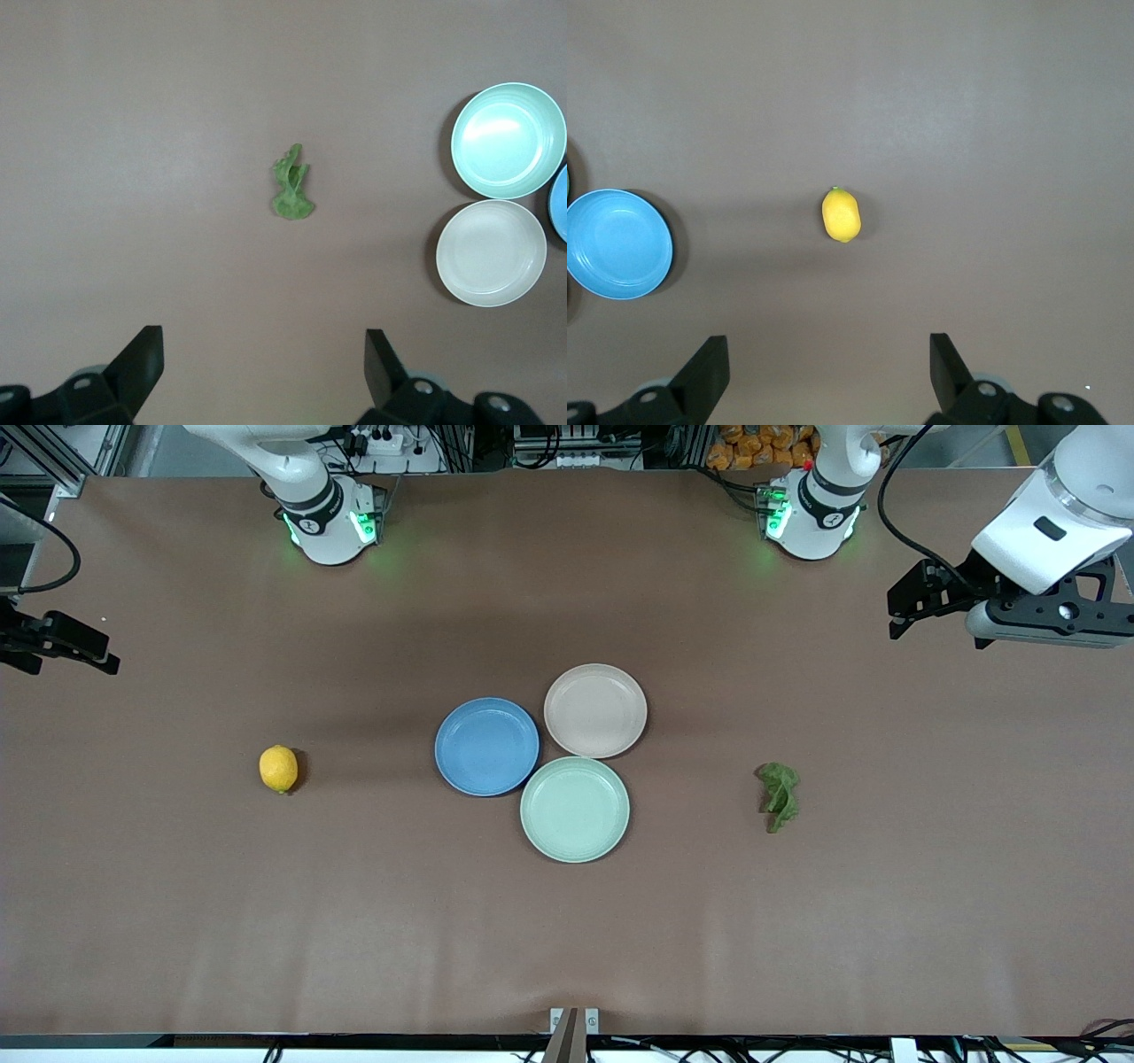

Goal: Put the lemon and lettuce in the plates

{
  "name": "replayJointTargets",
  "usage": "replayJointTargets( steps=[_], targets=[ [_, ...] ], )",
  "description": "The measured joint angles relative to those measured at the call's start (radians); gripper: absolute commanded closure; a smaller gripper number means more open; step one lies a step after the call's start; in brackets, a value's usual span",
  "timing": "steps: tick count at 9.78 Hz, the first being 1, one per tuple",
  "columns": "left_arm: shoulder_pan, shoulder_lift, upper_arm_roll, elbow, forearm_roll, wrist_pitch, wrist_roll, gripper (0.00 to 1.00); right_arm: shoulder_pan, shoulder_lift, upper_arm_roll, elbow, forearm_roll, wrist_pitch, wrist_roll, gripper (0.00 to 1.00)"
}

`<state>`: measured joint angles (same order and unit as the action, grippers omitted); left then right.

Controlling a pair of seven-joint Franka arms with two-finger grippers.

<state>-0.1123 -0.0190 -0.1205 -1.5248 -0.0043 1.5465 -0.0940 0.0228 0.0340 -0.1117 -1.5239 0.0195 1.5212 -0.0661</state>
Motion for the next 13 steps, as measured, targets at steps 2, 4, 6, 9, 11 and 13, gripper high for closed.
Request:
replayJointTargets(
  steps=[2,4,6,9,11,13],
  targets=[
    [0.000,0.000,0.000,0.000,0.000,0.000,0.000,0.00,0.001,0.000,0.004,0.000,0.000,0.000,0.000,0.00],
    [0.000,0.000,0.000,0.000,0.000,0.000,0.000,0.00,0.001,0.000,0.005,0.000,0.000,0.000,0.000,0.00],
    [-0.002,0.000,-0.001,0.000,0.000,0.000,0.000,0.00,0.001,0.000,0.005,0.000,0.000,0.000,0.000,0.00],
    [-0.006,0.007,-0.005,-0.007,0.000,-0.002,0.000,0.00,0.001,0.000,0.005,0.000,0.000,0.000,0.000,0.00],
    [-0.009,0.032,-0.017,-0.019,0.000,-0.004,0.000,0.00,0.000,0.001,0.004,0.000,0.000,0.000,0.000,0.00],
    [-0.009,0.068,-0.020,-0.032,0.000,-0.004,0.000,0.00,0.000,0.002,0.003,0.000,0.000,-0.001,0.000,0.00]
  ],
)
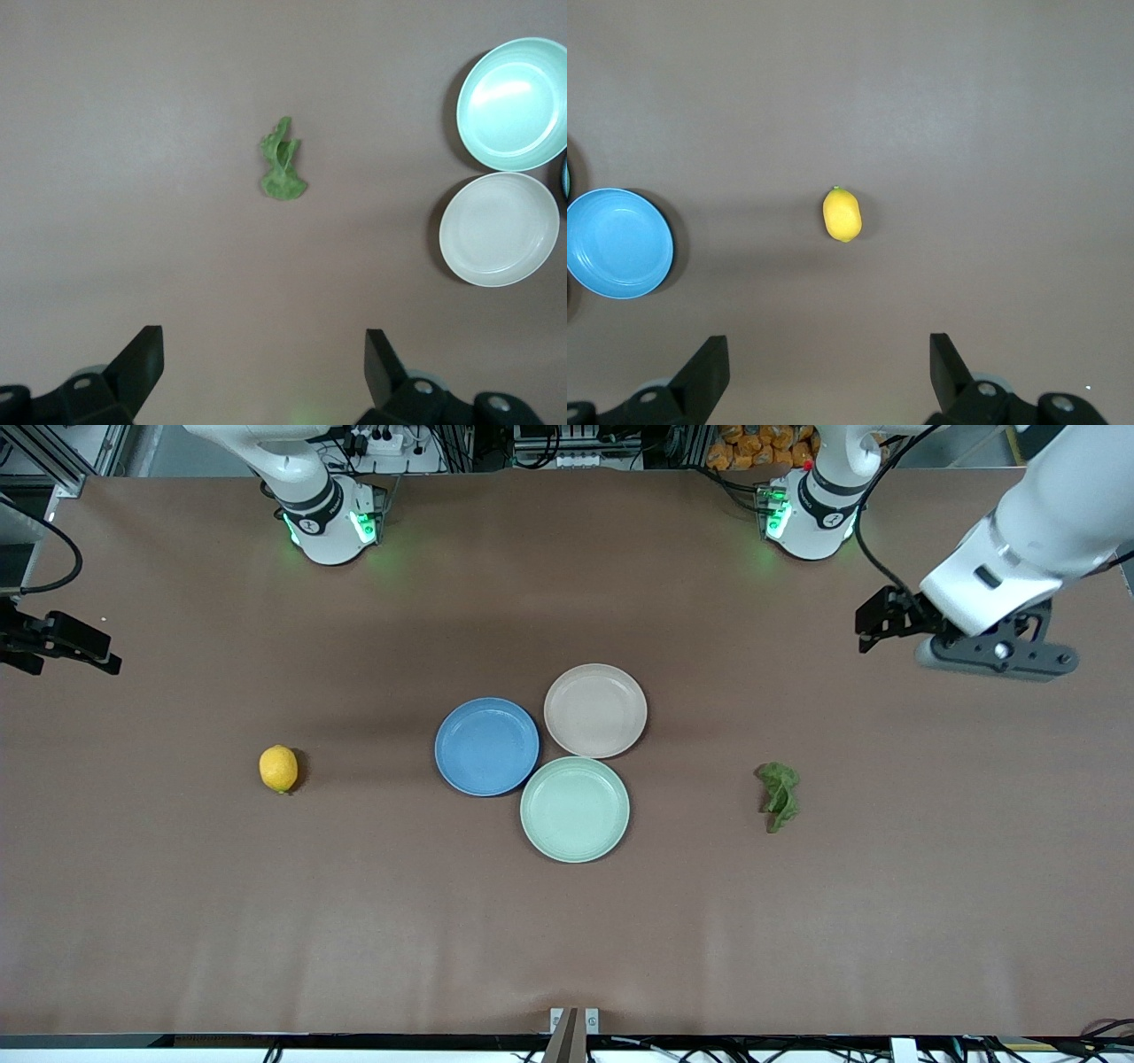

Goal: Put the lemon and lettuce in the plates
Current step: 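Move the left gripper to the lettuce while the right gripper reaches the lemon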

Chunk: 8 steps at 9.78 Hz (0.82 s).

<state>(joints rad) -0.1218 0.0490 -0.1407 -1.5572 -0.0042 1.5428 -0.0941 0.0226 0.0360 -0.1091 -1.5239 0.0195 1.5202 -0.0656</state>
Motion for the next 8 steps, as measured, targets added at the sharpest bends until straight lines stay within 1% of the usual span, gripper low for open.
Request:
replayJointTargets(
  steps=[1,2,5,6,8],
  targets=[
    [0.001,0.019,0.000,-0.012,0.000,0.013,0.000,0.00,0.000,0.003,0.000,0.000,0.000,0.000,0.000,0.00],
    [0.001,0.033,0.000,-0.046,0.000,0.061,0.000,0.00,0.000,0.005,0.000,0.000,0.000,-0.002,0.000,0.00],
    [0.004,0.048,0.000,-0.228,0.000,0.255,0.000,0.00,0.001,0.014,0.001,0.000,0.000,-0.007,0.000,0.00],
    [0.007,0.049,0.000,-0.264,0.000,0.290,0.000,0.00,0.001,0.018,0.003,-0.002,0.000,-0.012,0.000,0.00],
    [0.011,0.058,0.000,-0.296,0.000,0.327,0.000,0.00,0.001,0.029,0.003,-0.021,0.000,-0.017,0.000,0.00]
  ],
)
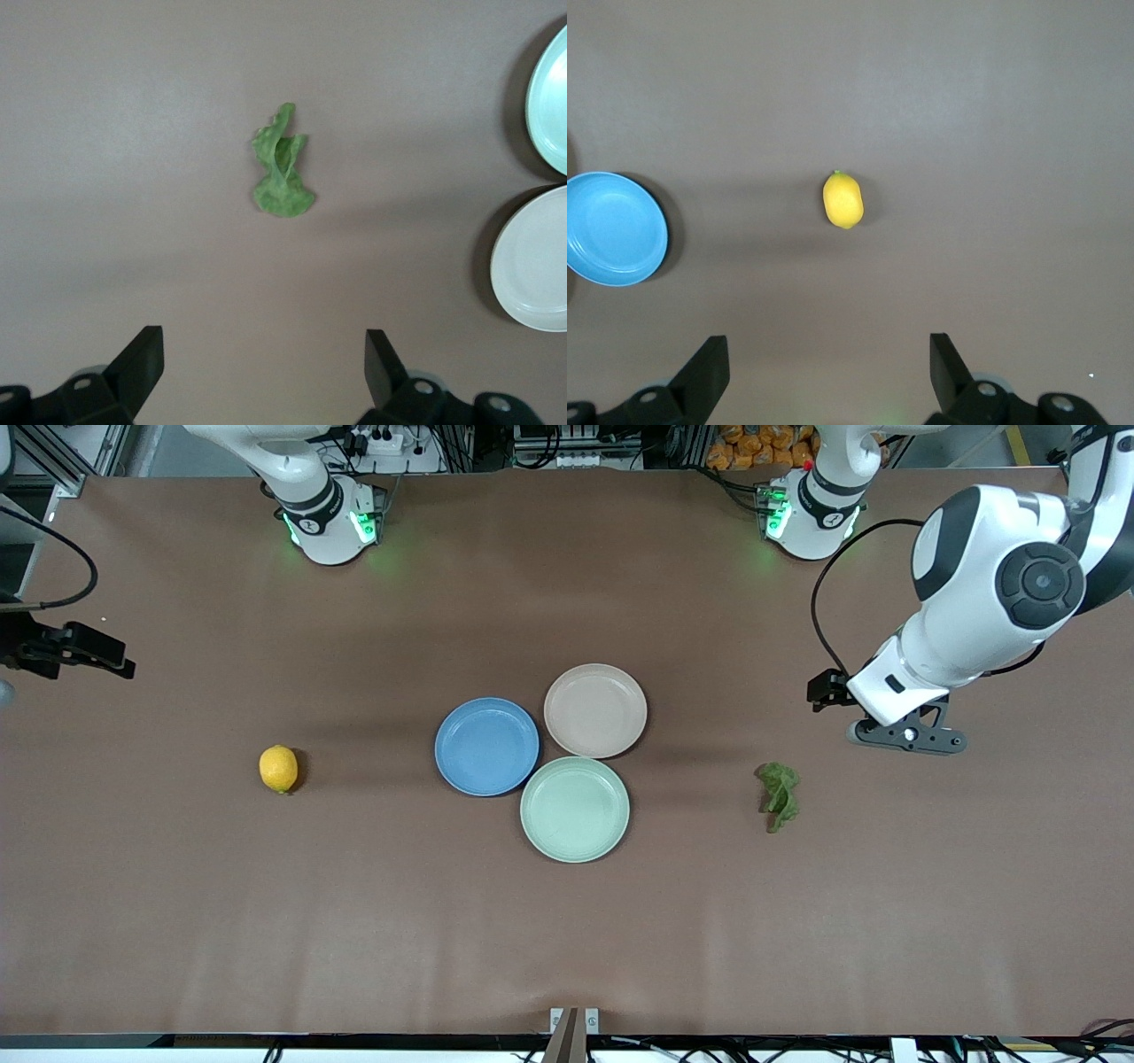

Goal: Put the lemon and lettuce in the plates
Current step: 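Move the left gripper to the lettuce while the right gripper reaches the lemon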

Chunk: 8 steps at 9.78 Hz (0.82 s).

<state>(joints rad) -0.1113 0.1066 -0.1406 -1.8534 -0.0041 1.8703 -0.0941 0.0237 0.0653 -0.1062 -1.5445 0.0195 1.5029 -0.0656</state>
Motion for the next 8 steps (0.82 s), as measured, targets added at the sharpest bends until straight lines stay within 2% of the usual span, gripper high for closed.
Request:
replayJointTargets(
  steps=[8],
  targets=[
    [0.005,0.202,0.003,-0.008,0.045,0.179,0.000,0.00,0.008,0.064,0.005,-0.125,0.000,0.143,0.000,0.00]
  ],
)
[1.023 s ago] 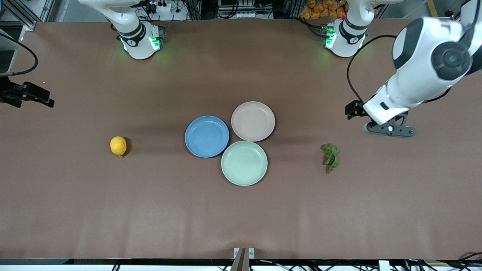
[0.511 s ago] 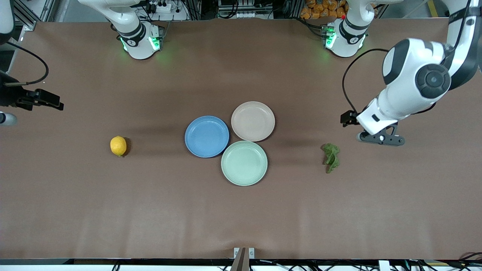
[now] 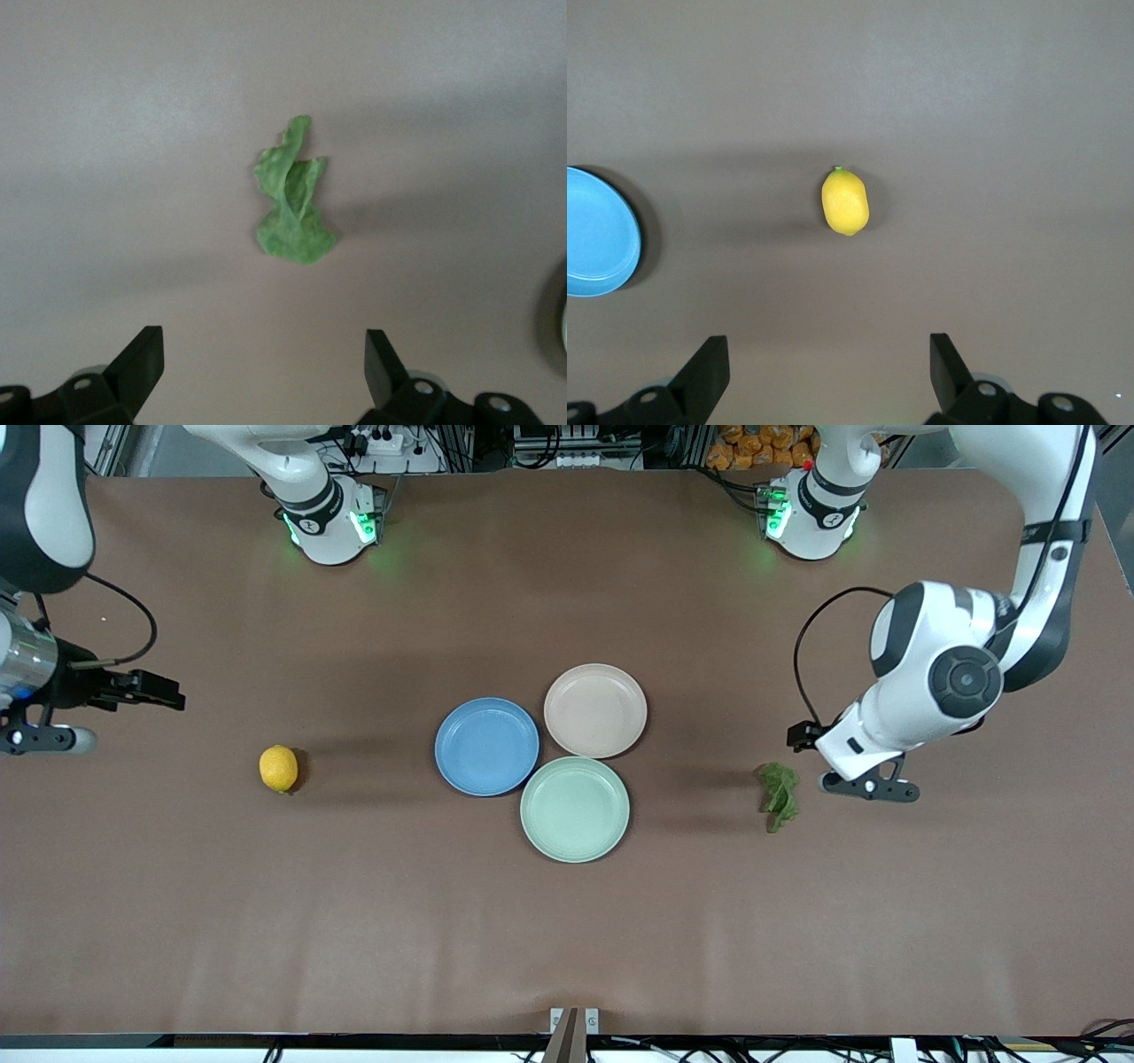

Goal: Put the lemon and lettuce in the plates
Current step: 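Move the left gripper to the lettuce while the right gripper reaches the lemon, then lower and close the left gripper on the lettuce while the right grasps the lemon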

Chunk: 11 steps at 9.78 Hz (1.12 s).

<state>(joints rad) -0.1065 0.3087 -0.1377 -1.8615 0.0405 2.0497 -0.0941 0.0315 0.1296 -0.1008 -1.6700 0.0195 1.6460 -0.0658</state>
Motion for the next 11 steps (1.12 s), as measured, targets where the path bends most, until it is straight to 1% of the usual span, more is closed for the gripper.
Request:
replayJointTargets(
  steps=[1,4,8,11],
  targets=[
    [0.000,0.024,0.000,0.000,0.001,0.027,0.000,0.00,0.000,0.014,0.000,-0.013,0.000,0.028,0.000,0.00],
    [-0.001,0.101,0.000,0.002,0.001,0.102,0.000,0.00,0.001,0.033,0.000,-0.098,0.000,0.157,0.000,0.00],
    [-0.002,0.179,-0.001,0.010,0.002,0.183,0.000,0.00,0.001,0.046,0.000,-0.259,0.000,0.387,0.000,0.00],
    [-0.002,0.253,-0.001,0.046,0.017,0.210,0.000,0.00,0.002,0.081,0.001,-0.328,0.000,0.506,0.000,0.00]
  ],
)
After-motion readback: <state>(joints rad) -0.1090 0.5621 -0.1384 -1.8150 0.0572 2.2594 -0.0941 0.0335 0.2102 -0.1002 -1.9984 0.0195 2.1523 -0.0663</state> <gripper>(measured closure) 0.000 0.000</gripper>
